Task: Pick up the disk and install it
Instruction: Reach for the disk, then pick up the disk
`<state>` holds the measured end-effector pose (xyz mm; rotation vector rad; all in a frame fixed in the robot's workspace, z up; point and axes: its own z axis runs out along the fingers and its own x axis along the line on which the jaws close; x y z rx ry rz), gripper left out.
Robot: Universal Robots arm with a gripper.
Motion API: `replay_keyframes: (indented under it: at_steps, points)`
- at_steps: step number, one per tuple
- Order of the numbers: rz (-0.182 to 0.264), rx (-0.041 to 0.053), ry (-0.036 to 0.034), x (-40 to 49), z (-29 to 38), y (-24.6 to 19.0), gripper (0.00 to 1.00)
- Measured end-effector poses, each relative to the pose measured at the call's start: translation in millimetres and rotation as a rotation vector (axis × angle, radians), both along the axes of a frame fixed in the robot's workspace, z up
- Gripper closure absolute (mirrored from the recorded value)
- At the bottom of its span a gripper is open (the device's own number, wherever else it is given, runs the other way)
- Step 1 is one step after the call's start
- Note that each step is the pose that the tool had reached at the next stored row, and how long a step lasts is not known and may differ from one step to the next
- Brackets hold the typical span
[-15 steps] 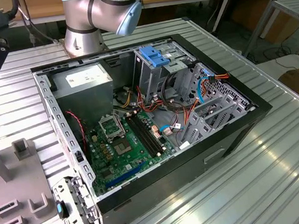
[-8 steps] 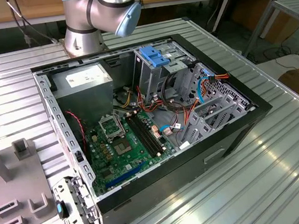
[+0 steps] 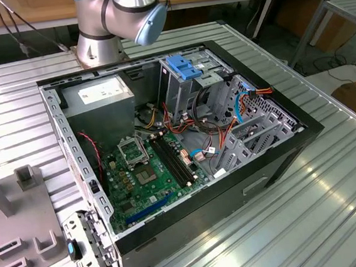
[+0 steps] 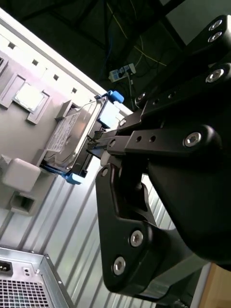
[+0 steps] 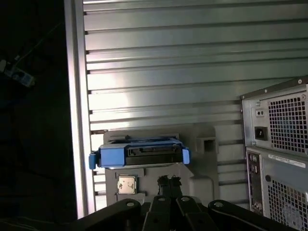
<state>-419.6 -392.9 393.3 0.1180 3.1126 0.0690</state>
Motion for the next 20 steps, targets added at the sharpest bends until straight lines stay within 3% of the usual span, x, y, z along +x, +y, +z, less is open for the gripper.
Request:
replay_keyframes:
  at_steps: [2,8,20]
  points:
    - [0.0,0.0001,-0.0001,-15.0,-0.2,4.8,0.89]
    - [0.0,0.0,0.0,-47.9,-0.4,8.2,0.89]
    - [0.0,0.0001,-0.0001,-48.3,-0.4,8.2,0.89]
